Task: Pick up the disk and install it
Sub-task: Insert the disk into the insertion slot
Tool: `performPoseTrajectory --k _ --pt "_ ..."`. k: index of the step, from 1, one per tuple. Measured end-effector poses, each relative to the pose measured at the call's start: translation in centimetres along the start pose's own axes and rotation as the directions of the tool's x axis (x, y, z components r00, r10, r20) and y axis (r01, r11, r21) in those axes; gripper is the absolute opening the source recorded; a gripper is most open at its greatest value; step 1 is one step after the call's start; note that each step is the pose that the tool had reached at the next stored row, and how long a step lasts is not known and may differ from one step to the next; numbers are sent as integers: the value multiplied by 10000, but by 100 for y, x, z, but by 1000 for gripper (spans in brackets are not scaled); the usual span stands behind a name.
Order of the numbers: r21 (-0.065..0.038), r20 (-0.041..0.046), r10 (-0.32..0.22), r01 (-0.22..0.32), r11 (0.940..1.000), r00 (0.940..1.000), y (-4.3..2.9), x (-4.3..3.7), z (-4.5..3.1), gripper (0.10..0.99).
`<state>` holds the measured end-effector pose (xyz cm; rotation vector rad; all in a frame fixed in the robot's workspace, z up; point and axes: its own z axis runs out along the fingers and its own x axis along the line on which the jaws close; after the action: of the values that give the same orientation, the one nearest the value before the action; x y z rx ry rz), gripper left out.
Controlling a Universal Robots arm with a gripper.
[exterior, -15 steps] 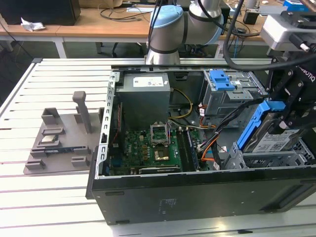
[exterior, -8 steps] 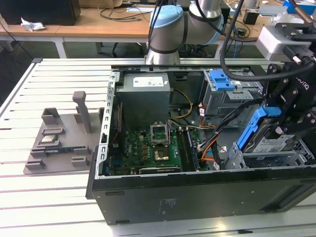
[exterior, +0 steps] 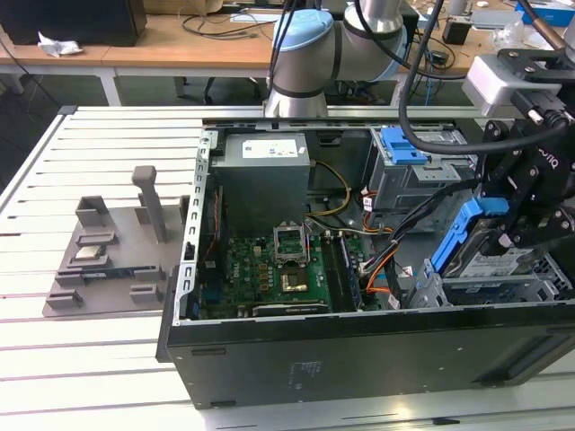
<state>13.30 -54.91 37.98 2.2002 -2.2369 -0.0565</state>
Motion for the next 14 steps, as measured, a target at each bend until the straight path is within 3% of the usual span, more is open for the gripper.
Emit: performPoseTrajectory --k 2,3,7,11,14 --pt "-1 -1 -1 1 10000 10000 0 0 0 376" --pt "-1 0 0 0 10000 10000 0 0 1 439" --pt "-2 -1 0 0 10000 10000 0 0 1 427" --pt "-1 -1 0 0 10000 10000 0 0 2 176" --pt "-1 -1 0 0 10000 10000 0 0 2 118"
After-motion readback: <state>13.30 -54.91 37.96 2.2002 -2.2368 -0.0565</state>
